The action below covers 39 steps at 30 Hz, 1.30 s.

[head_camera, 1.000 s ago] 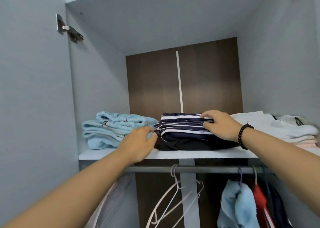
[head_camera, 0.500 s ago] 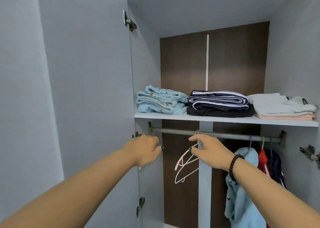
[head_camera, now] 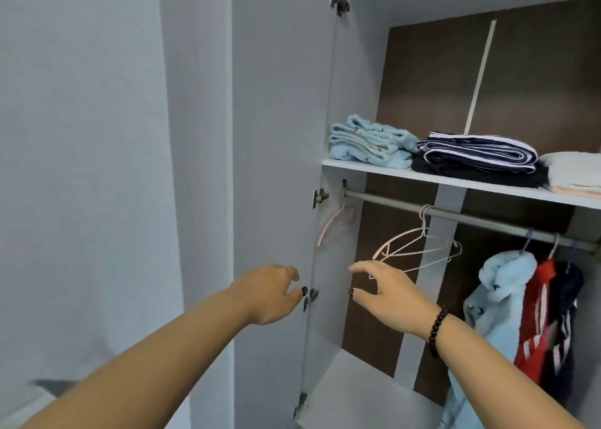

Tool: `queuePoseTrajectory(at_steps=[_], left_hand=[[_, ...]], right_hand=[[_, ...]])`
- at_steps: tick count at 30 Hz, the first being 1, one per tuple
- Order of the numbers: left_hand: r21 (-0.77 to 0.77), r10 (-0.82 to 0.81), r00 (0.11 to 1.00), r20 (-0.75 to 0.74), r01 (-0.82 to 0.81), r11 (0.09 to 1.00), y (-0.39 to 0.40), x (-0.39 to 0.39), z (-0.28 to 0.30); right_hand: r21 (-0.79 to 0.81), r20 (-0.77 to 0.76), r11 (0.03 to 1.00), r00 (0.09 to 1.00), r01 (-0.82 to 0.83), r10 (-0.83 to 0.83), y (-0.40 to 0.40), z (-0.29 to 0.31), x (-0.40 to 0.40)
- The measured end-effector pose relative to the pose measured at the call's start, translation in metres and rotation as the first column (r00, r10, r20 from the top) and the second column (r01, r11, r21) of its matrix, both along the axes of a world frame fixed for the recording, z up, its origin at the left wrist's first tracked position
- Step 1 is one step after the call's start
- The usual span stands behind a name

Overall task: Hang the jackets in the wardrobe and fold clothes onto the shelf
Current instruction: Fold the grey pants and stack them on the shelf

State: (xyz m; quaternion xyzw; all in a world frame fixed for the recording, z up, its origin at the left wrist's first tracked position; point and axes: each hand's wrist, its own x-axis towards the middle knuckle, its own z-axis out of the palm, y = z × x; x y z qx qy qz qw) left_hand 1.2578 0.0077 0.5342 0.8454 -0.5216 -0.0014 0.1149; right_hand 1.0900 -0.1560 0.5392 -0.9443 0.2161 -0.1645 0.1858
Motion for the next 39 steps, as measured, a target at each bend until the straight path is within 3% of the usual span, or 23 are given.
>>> queuePoseTrajectory(at_steps=[11,20,39], left_hand=[[0.044,0.269,0.949,-0.165,-0.265,0.963,0.169,-0.079,-0.059],[0.039,0.432,0.861,-0.268,-0.439,0.898,0.250,-0.111,-0.096],[0.104,0.704,0.545,-0.456,-0.753,0.650,0.479,-0.069,-0.177]], right_hand=[[0.154,-0.141,0.952,0.948,-0.265,0.287,0.131,-0.057,-0.032],[0.261,-0.227,0.875,0.855,-0.408,0.466,0.215,-0.103,-0.031],[0.352,-0.269,0.631,0.571,-0.691,0.775,0.427,-0.165,0.105]])
